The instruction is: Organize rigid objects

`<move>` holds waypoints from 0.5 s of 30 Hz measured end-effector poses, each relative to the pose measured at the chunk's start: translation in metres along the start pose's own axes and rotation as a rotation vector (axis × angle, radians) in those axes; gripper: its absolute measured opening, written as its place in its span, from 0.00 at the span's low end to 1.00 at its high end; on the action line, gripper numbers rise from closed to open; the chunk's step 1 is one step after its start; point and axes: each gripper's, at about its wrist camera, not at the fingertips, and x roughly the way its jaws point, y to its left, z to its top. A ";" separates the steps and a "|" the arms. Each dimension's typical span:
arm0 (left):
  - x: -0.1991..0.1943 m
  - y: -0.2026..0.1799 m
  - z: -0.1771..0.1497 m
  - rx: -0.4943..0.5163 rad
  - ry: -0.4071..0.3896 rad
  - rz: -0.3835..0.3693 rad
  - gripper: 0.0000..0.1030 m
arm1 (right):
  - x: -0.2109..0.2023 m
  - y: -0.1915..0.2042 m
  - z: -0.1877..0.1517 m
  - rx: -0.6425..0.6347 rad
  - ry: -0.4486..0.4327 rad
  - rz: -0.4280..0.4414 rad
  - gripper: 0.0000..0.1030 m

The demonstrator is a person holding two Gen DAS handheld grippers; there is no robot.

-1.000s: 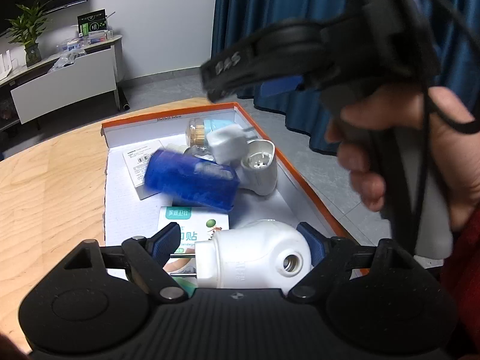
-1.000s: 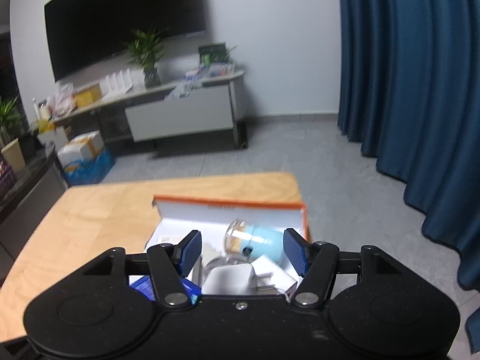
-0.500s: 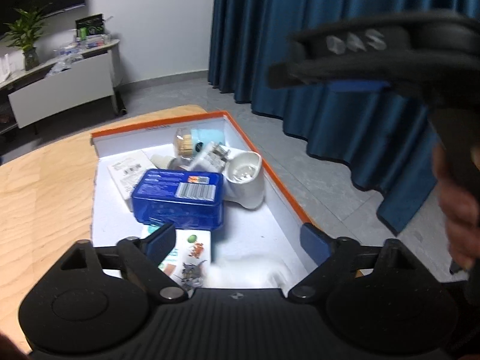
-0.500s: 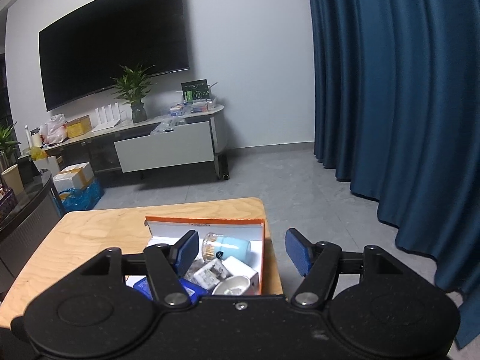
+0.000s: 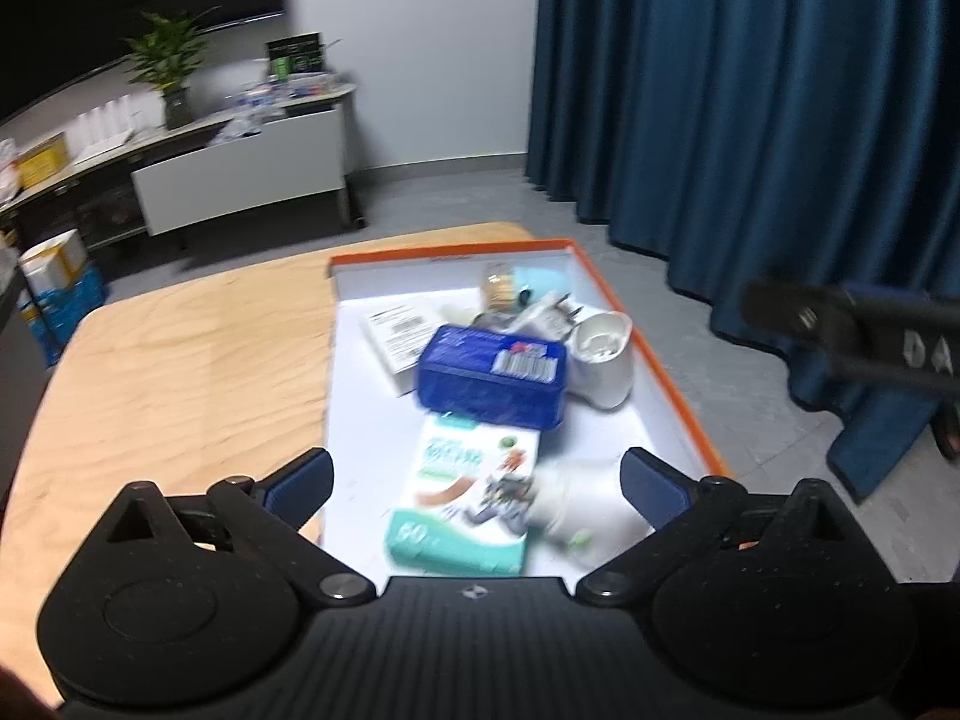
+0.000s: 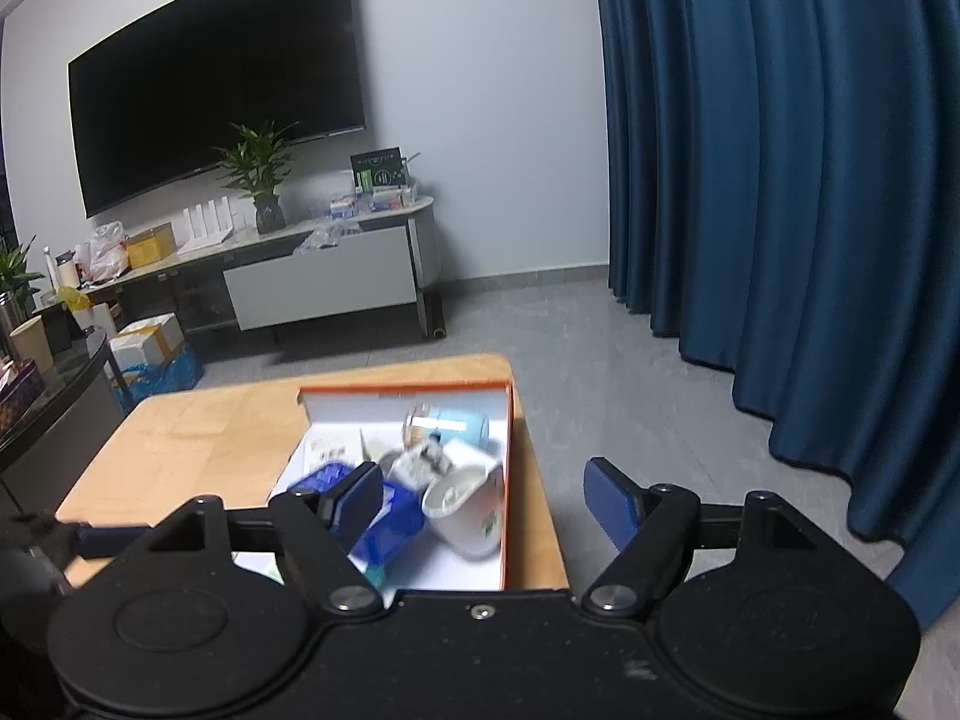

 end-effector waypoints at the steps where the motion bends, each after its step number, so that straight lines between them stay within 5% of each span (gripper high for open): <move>1: -0.002 0.001 -0.002 -0.004 0.004 0.007 1.00 | -0.003 0.001 -0.004 -0.005 0.008 0.002 0.86; 15: -0.024 0.006 -0.026 -0.055 0.050 0.074 1.00 | -0.024 0.016 -0.046 -0.043 0.098 0.017 0.87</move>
